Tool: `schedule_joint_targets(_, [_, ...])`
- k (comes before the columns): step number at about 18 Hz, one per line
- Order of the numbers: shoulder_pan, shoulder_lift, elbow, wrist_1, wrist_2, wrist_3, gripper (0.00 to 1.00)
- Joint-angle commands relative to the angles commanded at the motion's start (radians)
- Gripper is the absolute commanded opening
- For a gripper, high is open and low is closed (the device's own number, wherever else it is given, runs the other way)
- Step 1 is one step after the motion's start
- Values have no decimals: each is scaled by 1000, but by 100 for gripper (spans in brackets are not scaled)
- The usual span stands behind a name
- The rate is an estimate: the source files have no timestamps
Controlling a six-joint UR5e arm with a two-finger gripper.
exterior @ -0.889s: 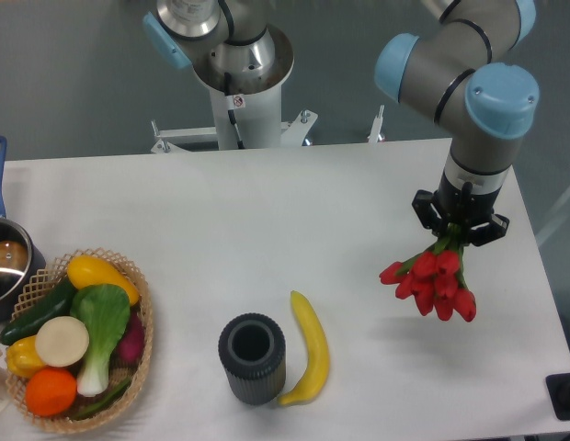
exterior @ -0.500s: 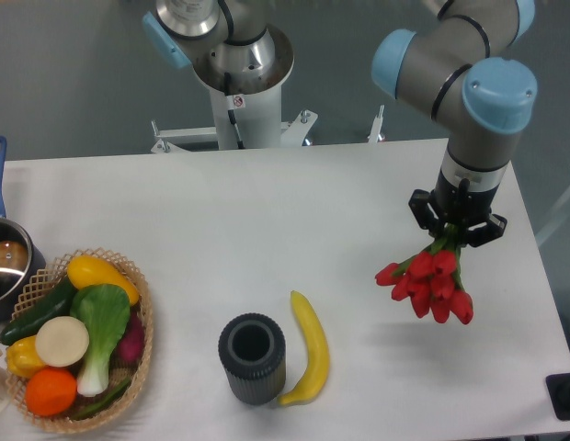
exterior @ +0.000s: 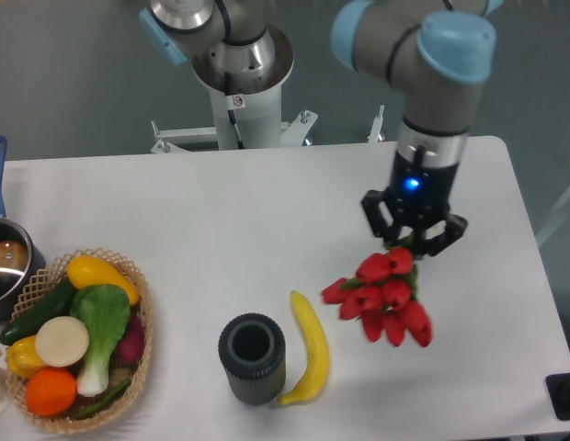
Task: Insert the flowers into the vase
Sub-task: 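Carry the red tulip bunch in the gripper toward the dark gray vase, then lower the tulip stems into the vase opening with the gripper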
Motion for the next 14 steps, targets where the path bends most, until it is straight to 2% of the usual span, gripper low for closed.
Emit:
schedule_joint_targets(4, [-21,-12,12,10,-157,-17,0])
schedule_joint_targets(7, [-32,-29,9,22,-215,-19,0])
schedule_joint_targets(11, [-32,-73,15,71,-483,-24,0])
schedule_joint_targets(14, [-17,-98,18,76,-599,-24,0])
